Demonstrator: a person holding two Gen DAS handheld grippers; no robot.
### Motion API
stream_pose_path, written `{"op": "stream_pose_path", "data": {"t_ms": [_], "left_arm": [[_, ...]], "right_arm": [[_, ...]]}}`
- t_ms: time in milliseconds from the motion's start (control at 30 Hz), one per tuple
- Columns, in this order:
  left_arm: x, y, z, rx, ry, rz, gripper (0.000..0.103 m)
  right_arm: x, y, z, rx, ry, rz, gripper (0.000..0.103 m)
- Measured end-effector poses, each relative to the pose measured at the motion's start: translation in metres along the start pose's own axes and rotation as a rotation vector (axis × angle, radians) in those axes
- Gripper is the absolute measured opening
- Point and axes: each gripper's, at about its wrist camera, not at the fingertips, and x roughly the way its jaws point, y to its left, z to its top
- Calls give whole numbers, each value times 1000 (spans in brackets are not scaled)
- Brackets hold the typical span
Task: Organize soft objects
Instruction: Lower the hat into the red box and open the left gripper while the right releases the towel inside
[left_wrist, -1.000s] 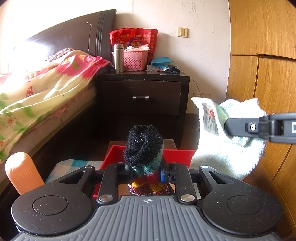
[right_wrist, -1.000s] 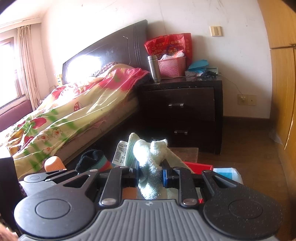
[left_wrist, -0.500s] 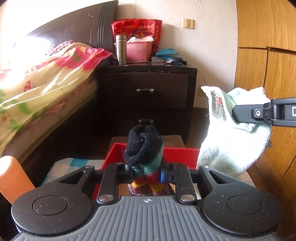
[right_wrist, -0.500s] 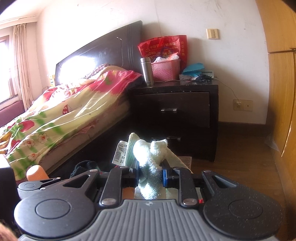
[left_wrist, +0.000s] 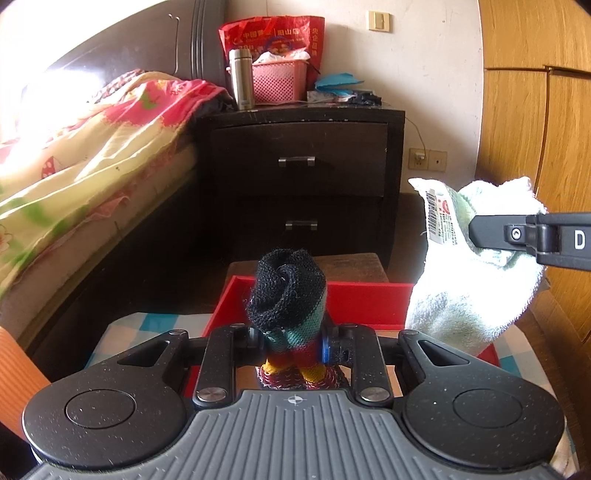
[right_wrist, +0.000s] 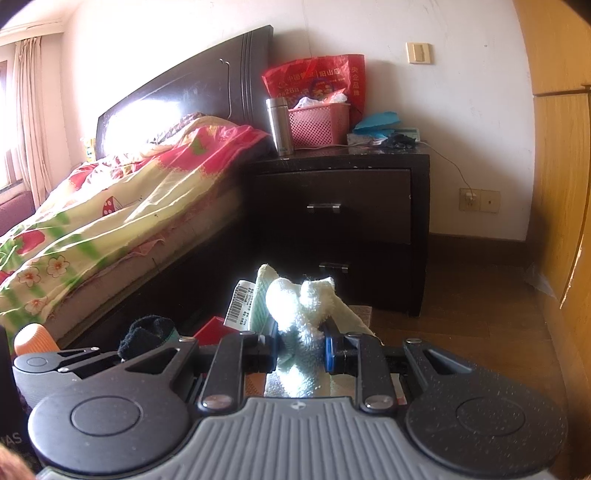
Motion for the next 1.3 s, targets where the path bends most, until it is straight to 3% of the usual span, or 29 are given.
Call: {"op": "stream_pose_path", "data": {"t_ms": [433, 600, 700, 733, 800, 1033, 1100, 1300], "left_arm": [[30, -6, 6, 52, 53, 22, 26], [41, -8, 7, 84, 85, 22, 31], [40, -10, 7, 106, 75, 43, 50], [40, -10, 6, 106, 70, 50, 60], [37, -9, 5, 105, 62, 56, 68], [23, -3, 3, 100, 70, 67, 72], [14, 1, 0, 96, 77, 58, 77], [-14, 11, -14, 81, 116, 25, 78]], "right_arm": [[39, -19, -17, 19, 59, -45, 2], [51, -25, -23, 27, 99, -49, 3], [57, -28, -26, 30, 125, -46, 18], [58, -28, -27, 39, 133, -40, 29], [57, -28, -27, 45, 138, -36, 44], [44, -23, -25, 54, 125, -7, 46], [38, -23, -23, 60, 129, 4, 46], [14, -17, -21, 76, 147, 37, 50]]}}
